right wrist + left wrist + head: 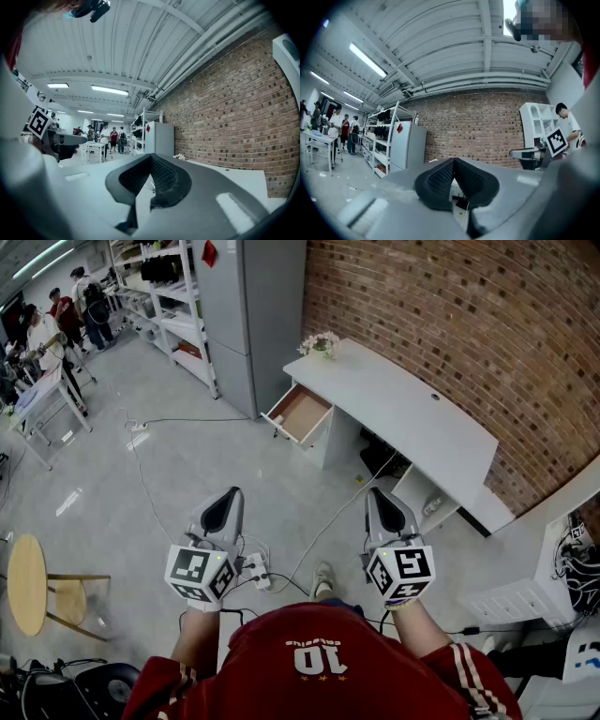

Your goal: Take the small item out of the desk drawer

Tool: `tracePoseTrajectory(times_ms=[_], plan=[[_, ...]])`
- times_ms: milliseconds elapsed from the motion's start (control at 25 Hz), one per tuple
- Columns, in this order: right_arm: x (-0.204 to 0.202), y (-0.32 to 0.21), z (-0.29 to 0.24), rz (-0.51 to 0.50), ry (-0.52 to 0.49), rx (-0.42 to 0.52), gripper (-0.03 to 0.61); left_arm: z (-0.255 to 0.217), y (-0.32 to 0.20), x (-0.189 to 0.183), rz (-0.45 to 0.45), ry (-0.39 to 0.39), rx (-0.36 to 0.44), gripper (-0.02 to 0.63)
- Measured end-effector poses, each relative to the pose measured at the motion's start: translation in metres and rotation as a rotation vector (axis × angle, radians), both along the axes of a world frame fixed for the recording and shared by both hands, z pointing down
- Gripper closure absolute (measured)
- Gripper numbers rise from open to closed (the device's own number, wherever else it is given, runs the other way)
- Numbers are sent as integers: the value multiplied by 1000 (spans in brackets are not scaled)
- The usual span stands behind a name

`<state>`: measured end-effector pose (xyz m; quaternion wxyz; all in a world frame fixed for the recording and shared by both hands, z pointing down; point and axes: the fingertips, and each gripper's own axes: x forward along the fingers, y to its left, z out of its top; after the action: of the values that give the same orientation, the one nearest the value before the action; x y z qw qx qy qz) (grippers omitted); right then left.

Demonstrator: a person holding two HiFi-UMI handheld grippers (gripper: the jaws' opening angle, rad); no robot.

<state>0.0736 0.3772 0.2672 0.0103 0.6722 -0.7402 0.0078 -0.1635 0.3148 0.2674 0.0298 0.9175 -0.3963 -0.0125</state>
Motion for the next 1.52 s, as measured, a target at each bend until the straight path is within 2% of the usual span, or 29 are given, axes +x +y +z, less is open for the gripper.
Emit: tracePoseTrajectory(times_ms=[320,920,1160,1520], plan=[[1,-6,8,17,-16,-16,577,3,-13,5,5,-22,-2,611],[-22,-50,18,-43,-19,-37,575,8,-47,-6,-2,1,-18,611],[-6,-100,26,-66,-28,-55,575,18,-93,7,-18,6,-45,611],[34,-203,29,-111,-25,-87,575,19,-189,54,-21,-4,-75,611]])
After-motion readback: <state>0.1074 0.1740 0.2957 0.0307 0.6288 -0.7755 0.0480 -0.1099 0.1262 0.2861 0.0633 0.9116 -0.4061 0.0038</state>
